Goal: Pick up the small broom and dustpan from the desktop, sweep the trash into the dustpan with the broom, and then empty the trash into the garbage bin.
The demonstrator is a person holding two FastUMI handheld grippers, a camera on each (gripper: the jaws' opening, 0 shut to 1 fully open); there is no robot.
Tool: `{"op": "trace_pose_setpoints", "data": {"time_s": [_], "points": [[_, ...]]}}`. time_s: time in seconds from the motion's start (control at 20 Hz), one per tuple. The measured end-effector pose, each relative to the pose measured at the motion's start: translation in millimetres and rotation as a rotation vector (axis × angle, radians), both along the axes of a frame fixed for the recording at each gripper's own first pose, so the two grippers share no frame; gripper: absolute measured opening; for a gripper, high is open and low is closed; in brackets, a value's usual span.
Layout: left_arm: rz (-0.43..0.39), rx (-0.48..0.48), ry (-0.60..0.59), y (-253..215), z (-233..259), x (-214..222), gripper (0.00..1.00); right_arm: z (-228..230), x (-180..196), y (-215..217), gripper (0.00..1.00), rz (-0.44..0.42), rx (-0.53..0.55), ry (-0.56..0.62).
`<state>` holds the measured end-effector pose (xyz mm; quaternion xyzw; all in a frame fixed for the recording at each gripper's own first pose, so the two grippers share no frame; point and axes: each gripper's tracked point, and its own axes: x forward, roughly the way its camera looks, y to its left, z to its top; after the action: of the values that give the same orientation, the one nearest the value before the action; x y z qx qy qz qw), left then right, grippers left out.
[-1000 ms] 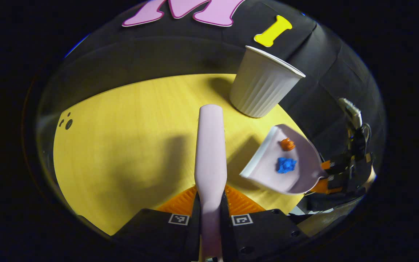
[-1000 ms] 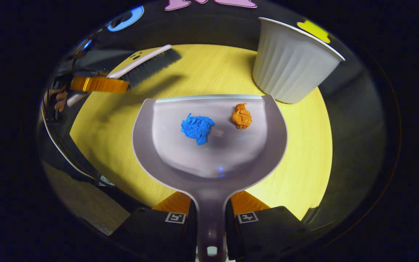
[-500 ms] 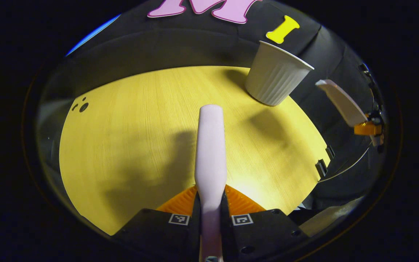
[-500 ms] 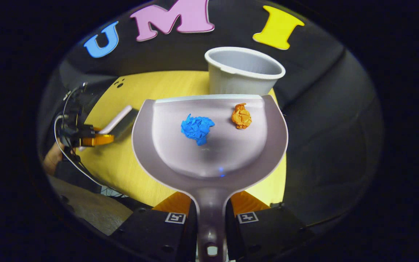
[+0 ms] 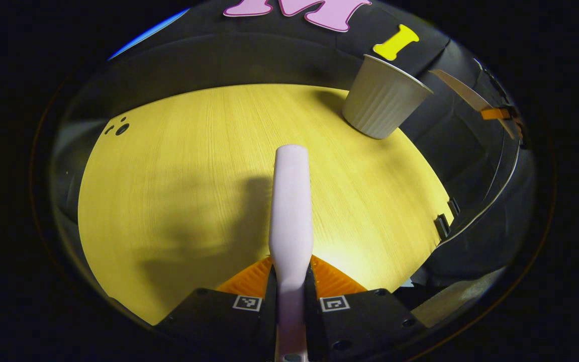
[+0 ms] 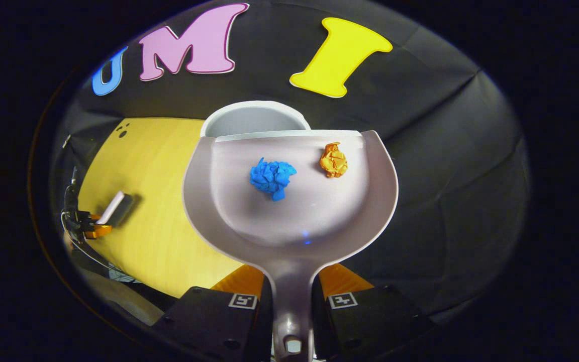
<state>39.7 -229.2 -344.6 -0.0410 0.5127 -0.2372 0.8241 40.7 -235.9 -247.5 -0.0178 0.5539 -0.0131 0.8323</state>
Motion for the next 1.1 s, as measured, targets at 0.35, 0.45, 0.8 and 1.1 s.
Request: {"op": "trace_pose_setpoints", "data": {"time_s": [0.35,0.45,0.8,1.1], "points": [[0.002,0.014,0.009,-0.9,-0.4,1.3,0.28,-13.3,68.8,-33.6,0.36,0.114,-0.212,0.057],[0.001,0.020,0.013,-1.1,-0.1,1.2,0.28,-19.5,82.4,-34.1,0.36,0.152,-0.244,0.085],[0.024,0.024,0.024,-3.1,-2.6,-0.2,0.28,-20.2,112.8,-47.3,0.36,0.392,-0.465,0.229],[0.047,0.025,0.041,-2.8,0.3,-0.6,0.28,-24.6,127.0,-37.0,0.35,0.532,-0.496,0.301]]}}
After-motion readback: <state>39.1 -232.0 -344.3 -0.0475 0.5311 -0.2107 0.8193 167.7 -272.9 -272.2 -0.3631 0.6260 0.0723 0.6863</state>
